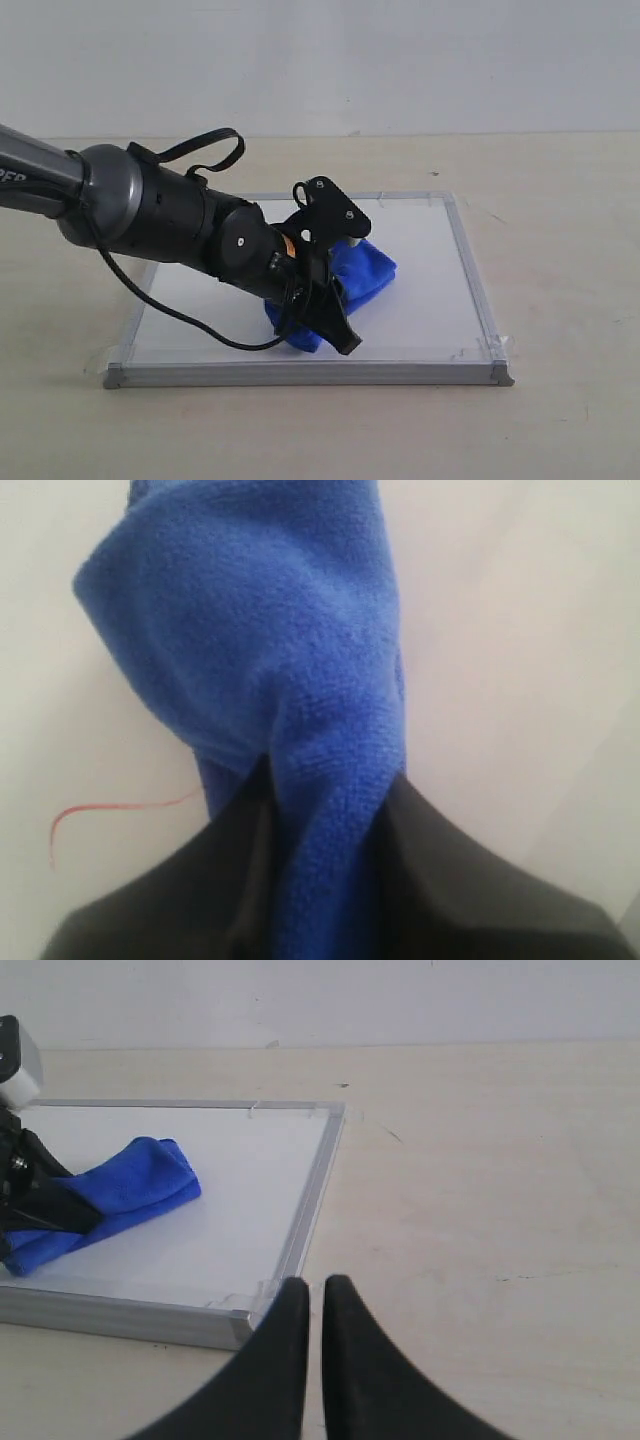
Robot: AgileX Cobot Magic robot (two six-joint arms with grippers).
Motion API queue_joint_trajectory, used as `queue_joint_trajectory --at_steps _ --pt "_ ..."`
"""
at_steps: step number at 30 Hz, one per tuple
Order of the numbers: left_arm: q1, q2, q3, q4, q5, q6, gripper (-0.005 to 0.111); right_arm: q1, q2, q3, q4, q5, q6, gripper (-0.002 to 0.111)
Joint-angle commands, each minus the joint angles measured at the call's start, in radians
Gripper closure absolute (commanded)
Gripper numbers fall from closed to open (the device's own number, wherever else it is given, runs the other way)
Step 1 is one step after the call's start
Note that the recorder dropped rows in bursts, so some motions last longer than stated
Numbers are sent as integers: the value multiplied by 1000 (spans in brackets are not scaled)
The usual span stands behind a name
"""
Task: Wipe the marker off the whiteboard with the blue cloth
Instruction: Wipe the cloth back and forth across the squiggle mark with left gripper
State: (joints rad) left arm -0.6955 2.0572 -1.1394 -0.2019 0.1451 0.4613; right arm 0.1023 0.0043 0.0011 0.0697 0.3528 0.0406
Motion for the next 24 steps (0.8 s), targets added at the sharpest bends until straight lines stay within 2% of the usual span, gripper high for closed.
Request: queue_joint_trajectory --at_steps 1,10,13,15,18,24 --pt "29 25 -18 -11 55 -21 102 -2 -4 -1 -1 -5 2 107" --pt "299 25 -73 -11 180 -99 102 -2 -4 -1 -1 -5 2 107" --pt "353 25 -81 -11 223 -141 102 -2 -4 -1 -1 -5 2 107" --pt "352 25 -81 -11 237 -141 102 -2 -4 -1 -1 -5 2 107" --pt "308 34 -81 -20 245 -141 102 -2 -4 -1 -1 -5 2 107" --pt "116 63 -83 -25 229 -141 102 -2 -4 -1 -1 -5 2 107"
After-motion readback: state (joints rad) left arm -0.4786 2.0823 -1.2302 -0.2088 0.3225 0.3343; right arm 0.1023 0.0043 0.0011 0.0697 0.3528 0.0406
